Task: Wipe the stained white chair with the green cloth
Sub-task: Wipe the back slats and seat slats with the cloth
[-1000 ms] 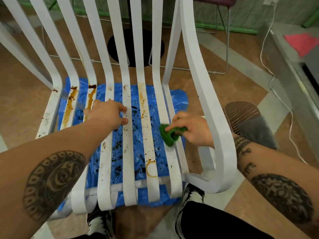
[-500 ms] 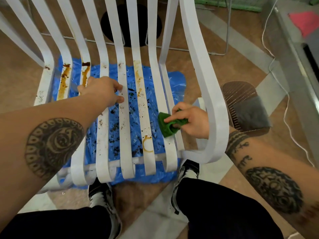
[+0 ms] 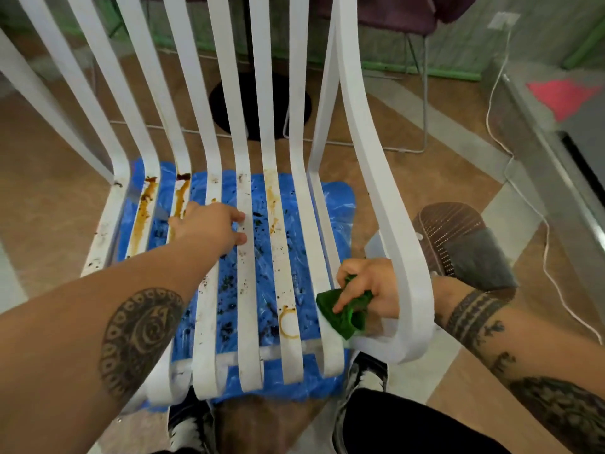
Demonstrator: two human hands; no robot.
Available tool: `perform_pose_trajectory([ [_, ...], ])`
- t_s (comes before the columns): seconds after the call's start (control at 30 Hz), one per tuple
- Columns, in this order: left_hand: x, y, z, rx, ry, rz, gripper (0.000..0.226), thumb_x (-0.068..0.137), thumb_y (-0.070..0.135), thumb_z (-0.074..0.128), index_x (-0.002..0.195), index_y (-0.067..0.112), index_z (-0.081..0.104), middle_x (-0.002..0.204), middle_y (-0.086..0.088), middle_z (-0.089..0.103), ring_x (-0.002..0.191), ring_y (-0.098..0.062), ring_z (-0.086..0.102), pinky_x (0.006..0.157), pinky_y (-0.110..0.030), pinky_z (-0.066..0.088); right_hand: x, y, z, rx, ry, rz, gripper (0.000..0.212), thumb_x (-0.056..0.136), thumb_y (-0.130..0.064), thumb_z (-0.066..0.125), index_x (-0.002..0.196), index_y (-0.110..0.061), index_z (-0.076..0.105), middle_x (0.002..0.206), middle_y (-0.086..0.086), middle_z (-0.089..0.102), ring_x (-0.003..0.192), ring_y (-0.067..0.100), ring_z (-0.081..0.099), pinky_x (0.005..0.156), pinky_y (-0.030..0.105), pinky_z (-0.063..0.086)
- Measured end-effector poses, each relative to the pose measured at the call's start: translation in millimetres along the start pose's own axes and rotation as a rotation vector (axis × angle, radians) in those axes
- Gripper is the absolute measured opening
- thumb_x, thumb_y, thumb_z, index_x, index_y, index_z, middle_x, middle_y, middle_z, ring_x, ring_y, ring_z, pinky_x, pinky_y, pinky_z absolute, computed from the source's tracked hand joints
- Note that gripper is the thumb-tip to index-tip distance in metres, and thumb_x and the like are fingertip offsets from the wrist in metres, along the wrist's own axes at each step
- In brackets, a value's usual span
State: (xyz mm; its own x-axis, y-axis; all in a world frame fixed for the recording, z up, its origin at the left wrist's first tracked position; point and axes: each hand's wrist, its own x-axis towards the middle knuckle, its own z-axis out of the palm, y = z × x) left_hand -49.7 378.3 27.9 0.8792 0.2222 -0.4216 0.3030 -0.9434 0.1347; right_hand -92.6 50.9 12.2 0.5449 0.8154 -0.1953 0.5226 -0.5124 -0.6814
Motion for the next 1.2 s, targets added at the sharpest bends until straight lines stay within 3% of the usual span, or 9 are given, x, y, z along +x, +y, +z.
perform_pose_trajectory([
  [0.2,-2,2,-3,0.025,-0.025,-0.008,0.049,0.089,0.051,0.071,0.136,0.046,0.057,0.132,-0.006,0.063,0.145,-0.034,0.026,0.113,-0.066,0.021,7,-18,26,-0.037,0.029,0.012,0.037,0.087,-0.012,0.075,0.115,-0.035,0.077,0.110,-0.015,0.048,0.092,0.010,0.059,0.081,0.006,0.039],
  [0.4,-2,2,-6,0.000,-0.042,-0.014,0.050,0.091,0.048,0.071,0.138,0.046,0.055,0.132,-0.007,0.062,0.147,-0.033,0.022,0.116,-0.064,0.017,3,-22,-23,-0.143,-0.233,0.153,0.039,0.087,-0.009,0.069,0.119,-0.030,0.076,0.109,-0.007,0.052,0.099,0.013,0.055,0.090,0.015,0.041],
  [0.53,-5,9,-16,0.140,-0.081,0.029,0.043,0.096,0.048,0.063,0.137,0.041,0.056,0.123,-0.002,0.066,0.138,-0.033,0.040,0.118,-0.060,0.025,-10,-20,-59,0.011,0.062,0.328,0.038,0.089,-0.018,0.071,0.123,-0.035,0.072,0.121,-0.014,0.062,0.111,0.008,0.060,0.104,0.027,0.046],
  [0.63,-12,23,-26,0.159,0.065,0.117,0.037,0.102,0.039,0.054,0.138,0.036,0.056,0.133,-0.004,0.062,0.132,-0.033,0.046,0.114,-0.057,0.033,-8,-32,-86,0.065,0.436,0.462,0.025,0.091,-0.017,0.074,0.115,-0.024,0.076,0.111,-0.003,0.071,0.104,0.017,0.068,0.091,0.029,0.054],
  [0.77,-41,61,-39,-0.568,0.128,0.242,0.027,0.104,0.034,0.051,0.117,0.023,0.072,0.105,-0.004,0.074,0.077,-0.018,0.065,0.076,-0.038,0.057,7,-55,-92,0.680,0.776,0.671,0.015,0.098,-0.022,0.065,0.106,-0.014,0.075,0.088,0.008,0.075,0.071,0.017,0.068,0.067,0.029,0.055],
  [0.9,-79,104,-29,-1.284,-0.464,0.006,0.037,0.100,0.050,0.055,0.114,0.019,0.067,0.113,-0.006,0.073,0.093,-0.023,0.072,0.086,-0.044,0.062,13,-73,-71,1.330,0.554,0.709,0.020,0.093,-0.018,0.069,0.105,-0.003,0.074,0.096,0.020,0.075,0.079,0.033,0.076,0.072,0.047,0.063],
  [1.03,-86,111,-12,-1.504,-0.426,-0.134,0.033,0.100,0.041,0.061,0.122,0.015,0.060,0.112,-0.011,0.073,0.096,-0.029,0.073,0.070,-0.041,0.063,8,-74,-59,1.475,0.385,0.542,0.054,0.083,-0.033,0.078,0.132,-0.012,0.068,0.138,0.017,0.063,0.124,0.043,0.061,0.104,0.060,0.048],
  [1.13,-87,104,-10,-1.539,-0.292,-0.178,0.025,0.099,0.018,0.062,0.123,0.012,0.056,0.111,-0.014,0.069,0.094,-0.031,0.070,0.066,-0.039,0.061,1,-71,-67,1.420,0.448,0.599,0.042,0.103,-0.033,0.045,0.134,-0.013,0.066,0.133,0.011,0.068,0.113,0.036,0.069,0.093,0.052,0.055],
  [1.2,-89,103,-17,-1.525,-0.197,-0.118,0.028,0.098,0.016,0.065,0.125,0.015,0.058,0.111,-0.011,0.069,0.096,-0.030,0.070,0.075,-0.042,0.062,-1,-69,-80,1.383,0.594,0.648,0.044,0.104,-0.037,0.043,0.129,-0.009,0.067,0.120,0.011,0.071,0.092,0.029,0.070,0.082,0.044,0.055],
])
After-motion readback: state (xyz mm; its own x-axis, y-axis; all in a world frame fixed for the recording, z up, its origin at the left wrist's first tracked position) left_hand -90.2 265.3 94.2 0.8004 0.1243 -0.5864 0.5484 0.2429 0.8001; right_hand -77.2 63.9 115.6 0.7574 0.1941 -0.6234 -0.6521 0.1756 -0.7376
